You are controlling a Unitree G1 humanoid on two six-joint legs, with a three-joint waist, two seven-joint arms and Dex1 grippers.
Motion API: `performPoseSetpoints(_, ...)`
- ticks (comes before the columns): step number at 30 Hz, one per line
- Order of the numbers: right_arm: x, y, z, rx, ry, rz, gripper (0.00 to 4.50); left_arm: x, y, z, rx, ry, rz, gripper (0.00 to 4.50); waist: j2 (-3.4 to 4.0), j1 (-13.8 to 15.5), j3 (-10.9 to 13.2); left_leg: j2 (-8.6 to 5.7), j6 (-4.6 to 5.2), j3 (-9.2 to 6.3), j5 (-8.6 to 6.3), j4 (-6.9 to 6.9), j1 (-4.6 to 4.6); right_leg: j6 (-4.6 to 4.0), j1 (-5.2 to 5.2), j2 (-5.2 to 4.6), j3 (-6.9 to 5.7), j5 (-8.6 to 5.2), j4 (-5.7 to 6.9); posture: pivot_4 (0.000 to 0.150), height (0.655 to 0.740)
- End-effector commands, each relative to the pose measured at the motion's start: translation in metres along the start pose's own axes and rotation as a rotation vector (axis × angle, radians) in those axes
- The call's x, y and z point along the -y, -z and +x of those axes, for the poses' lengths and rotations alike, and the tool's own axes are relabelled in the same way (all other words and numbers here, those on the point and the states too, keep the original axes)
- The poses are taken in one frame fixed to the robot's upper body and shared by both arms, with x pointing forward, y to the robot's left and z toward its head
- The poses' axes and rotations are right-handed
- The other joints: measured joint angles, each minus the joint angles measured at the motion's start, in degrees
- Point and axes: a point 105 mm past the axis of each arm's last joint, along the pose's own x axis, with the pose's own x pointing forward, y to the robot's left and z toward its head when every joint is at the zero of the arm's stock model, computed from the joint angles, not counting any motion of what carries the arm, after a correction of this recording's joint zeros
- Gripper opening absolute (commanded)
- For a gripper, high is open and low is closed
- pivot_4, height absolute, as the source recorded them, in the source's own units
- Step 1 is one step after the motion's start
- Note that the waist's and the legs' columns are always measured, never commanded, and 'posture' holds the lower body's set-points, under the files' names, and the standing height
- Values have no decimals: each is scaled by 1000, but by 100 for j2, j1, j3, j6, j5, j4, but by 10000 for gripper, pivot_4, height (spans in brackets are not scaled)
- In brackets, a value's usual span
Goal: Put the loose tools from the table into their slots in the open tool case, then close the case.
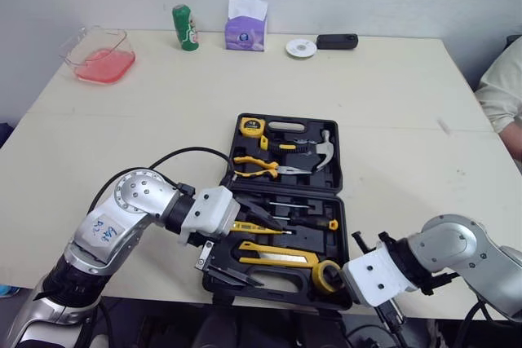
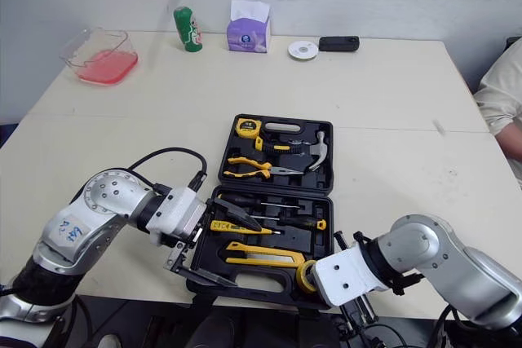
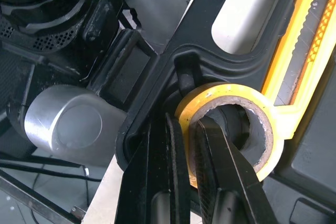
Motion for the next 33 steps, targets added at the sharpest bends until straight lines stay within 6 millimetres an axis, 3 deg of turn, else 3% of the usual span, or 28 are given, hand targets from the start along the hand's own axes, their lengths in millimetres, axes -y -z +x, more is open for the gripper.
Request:
performPoseSetpoints(1, -9, 6, 2, -6, -42, 52, 253, 3, -6, 2, 10, 24, 33, 45000, -1, 6, -1, -1, 1, 0, -1, 0, 0, 0, 0, 0, 0, 0, -1, 1500, 7400)
performPoseSetpoints(11, -13, -11, -3, 58, -43, 22, 253, -2, -5, 2, 1, 27, 56, 45000, -1, 18, -1, -4, 3, -1, -2, 0, -1, 0, 0, 1, -2, 0, -1, 1500, 7400)
performPoseSetpoints(17, -11, 0, 2, 17, -15, 28, 253, -2, -6, 3, 3, 35, 65, 45000, -1, -6, -1, -2, 3, -1, -1, 0, 0, 0, -1, 0, -1, 0, -1, 1500, 7400)
performPoseSetpoints(23, -12, -7, 0, 52, -15, 49, 253, -3, -7, 2, 0, 35, 70, 45000, -1, -5, 0, -4, 3, -1, -2, 0, -1, 0, -1, 1, -1, 0, -1, 1500, 7400)
performPoseSetpoints(28, -15, -21, -11, 116, -31, 60, 23880, -4, -8, 3, 1, 33, 76, 45000, -1, 9, 0, -5, 4, -1, -2, -1, -2, 0, -1, 1, -1, 0, -3, 1500, 7400)
performPoseSetpoints(31, -4, -29, -27, 163, 21, 95, 38999, -4, -7, 2, -1, 32, 79, 45000, -1, -6, 2, -3, 4, -2, -2, -1, -3, 0, -1, 0, -1, 0, -4, 1500, 7400)
performPoseSetpoints(32, -1, -31, -31, 176, 36, 106, 42946, -5, -7, 2, -2, 32, 80, 45000, -1, -24, 2, -4, 4, -1, -2, 0, -1, 0, 0, -1, 0, 0, -2, 1500, 7400)
performPoseSetpoints(33, 4, -32, -35, 194, 58, 118, 44043, -5, -7, 2, -1, 32, 82, 45000, -1, -30, 2, -3, 4, 0, -2, 1, -1, 1, 0, -1, 1, 1, -1, 1500, 7400)
